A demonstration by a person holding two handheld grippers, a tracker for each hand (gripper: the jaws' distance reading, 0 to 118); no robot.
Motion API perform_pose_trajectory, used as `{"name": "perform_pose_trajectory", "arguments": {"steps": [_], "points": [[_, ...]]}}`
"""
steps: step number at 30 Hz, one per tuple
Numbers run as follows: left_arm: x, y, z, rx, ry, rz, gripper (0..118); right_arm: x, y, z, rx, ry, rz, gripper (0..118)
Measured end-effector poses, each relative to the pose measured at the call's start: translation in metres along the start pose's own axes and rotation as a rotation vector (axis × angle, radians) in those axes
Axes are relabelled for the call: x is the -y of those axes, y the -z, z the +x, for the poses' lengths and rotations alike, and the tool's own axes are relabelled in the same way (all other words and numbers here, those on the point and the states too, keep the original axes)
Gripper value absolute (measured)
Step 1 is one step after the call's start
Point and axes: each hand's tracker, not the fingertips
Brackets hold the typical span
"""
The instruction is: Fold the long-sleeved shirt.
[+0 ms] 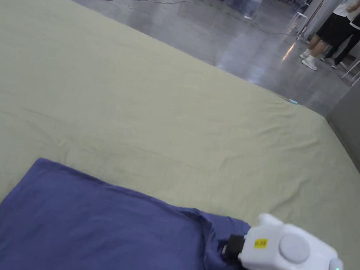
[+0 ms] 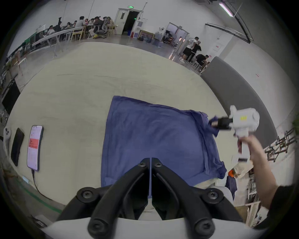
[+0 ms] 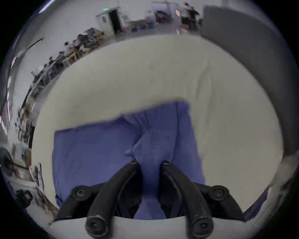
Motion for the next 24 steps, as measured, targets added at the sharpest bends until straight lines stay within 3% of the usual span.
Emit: {"name": "perform_pose_trajectory", "arguments": {"steps": [3, 7, 10, 12, 14, 16, 18, 19, 21, 22, 23, 24], "points": [[0.009, -0.01, 0.002, -0.001, -0.005, 0.004, 0, 0.047, 0.013, 0.008, 0.01, 0.056, -0.045, 12], [0.015, -0.019, 0.008, 0.012, 0.007, -0.004, 0, 0.071, 0.027, 0.013, -0.002, 0.066, -0.049, 12], [0.018, -0.024, 0.011, 0.006, 0.011, -0.007, 0, 0.064, 0.033, 0.005, 0.028, 0.017, -0.036, 15], [0.02, -0.028, 0.014, 0.008, 0.009, -0.006, 0, 0.063, 0.037, -0.003, 0.071, -0.105, -0.043, 21], [0.023, -0.033, 0.016, 0.018, 0.006, -0.008, 0, 0.057, 0.031, -0.004, 0.068, -0.107, -0.054, 28], [0.025, -0.038, 0.018, 0.026, 0.008, -0.006, 0, 0.048, 0.006, -0.003, 0.033, -0.139, -0.097, 58], [0.027, -0.042, 0.019, 0.022, 0.021, -0.008, 0, 0.058, -0.045, -0.016, 0.123, -0.266, 0.039, 91], [0.028, -0.043, 0.019, 0.018, 0.027, -0.009, 0, 0.065, -0.069, -0.019, 0.131, -0.334, 0.142, 91], [0.029, -0.043, 0.017, 0.003, 0.035, -0.016, 0, 0.085, -0.11, -0.017, 0.054, -0.363, 0.275, 92], [0.03, -0.042, 0.016, 0.001, 0.032, -0.021, 0, 0.093, -0.122, -0.013, 0.009, -0.348, 0.285, 92], [0.032, -0.042, 0.015, -0.003, 0.027, -0.026, 0, 0.102, -0.13, -0.01, -0.045, -0.277, 0.253, 90], [0.033, -0.041, 0.014, -0.008, 0.02, -0.031, 0, 0.112, -0.133, -0.005, -0.084, -0.231, 0.22, 72]]}}
